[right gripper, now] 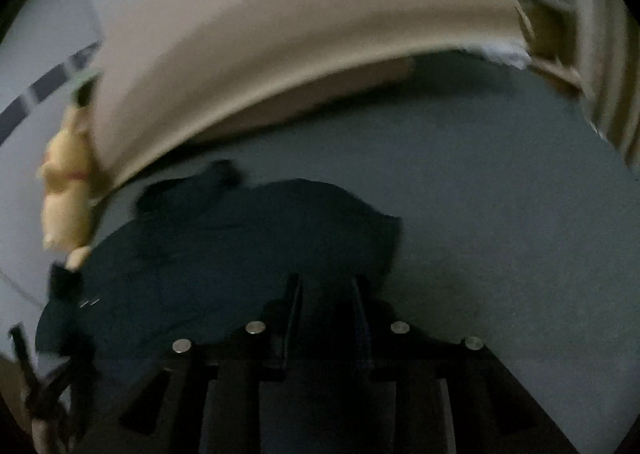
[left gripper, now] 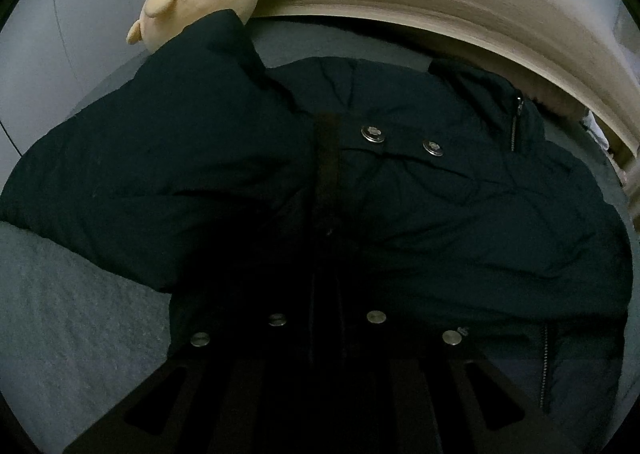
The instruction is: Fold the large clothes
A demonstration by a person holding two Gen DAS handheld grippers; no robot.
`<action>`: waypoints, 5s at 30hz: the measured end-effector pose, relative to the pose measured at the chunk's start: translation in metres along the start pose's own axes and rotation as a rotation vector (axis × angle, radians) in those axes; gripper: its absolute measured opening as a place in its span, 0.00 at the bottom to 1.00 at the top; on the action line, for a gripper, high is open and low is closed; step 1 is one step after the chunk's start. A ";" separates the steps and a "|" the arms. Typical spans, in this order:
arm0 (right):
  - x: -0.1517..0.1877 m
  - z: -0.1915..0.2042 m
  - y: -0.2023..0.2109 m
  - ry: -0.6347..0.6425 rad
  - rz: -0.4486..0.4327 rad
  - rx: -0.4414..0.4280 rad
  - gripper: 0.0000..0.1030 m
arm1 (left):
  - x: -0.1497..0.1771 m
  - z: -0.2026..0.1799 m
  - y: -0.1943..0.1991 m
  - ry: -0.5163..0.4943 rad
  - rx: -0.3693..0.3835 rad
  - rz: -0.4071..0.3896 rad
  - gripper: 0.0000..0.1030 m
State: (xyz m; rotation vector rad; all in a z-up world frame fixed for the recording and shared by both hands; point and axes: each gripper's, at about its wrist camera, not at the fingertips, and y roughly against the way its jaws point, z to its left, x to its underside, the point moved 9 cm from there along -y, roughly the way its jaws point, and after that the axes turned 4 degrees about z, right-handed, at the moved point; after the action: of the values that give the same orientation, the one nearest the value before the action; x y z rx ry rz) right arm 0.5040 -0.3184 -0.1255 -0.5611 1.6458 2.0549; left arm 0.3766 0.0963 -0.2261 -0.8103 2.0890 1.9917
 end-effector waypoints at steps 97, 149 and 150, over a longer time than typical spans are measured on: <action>0.208 -0.170 0.123 -0.444 -0.254 -0.160 0.86 | -0.034 -0.248 0.069 -0.427 0.154 -0.127 0.71; 0.063 0.019 -0.037 -0.177 0.093 -0.043 0.09 | -0.038 0.036 0.011 -0.061 -0.179 -0.158 0.78; 0.071 0.013 -0.038 -0.177 0.096 -0.047 0.09 | -0.036 0.037 0.003 -0.064 -0.184 -0.141 0.80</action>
State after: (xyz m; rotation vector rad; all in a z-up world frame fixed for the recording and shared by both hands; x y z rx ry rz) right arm 0.4674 -0.2922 -0.1935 -0.3106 1.5524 2.1485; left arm 0.3959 0.1414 -0.2110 -0.8855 1.7810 2.1249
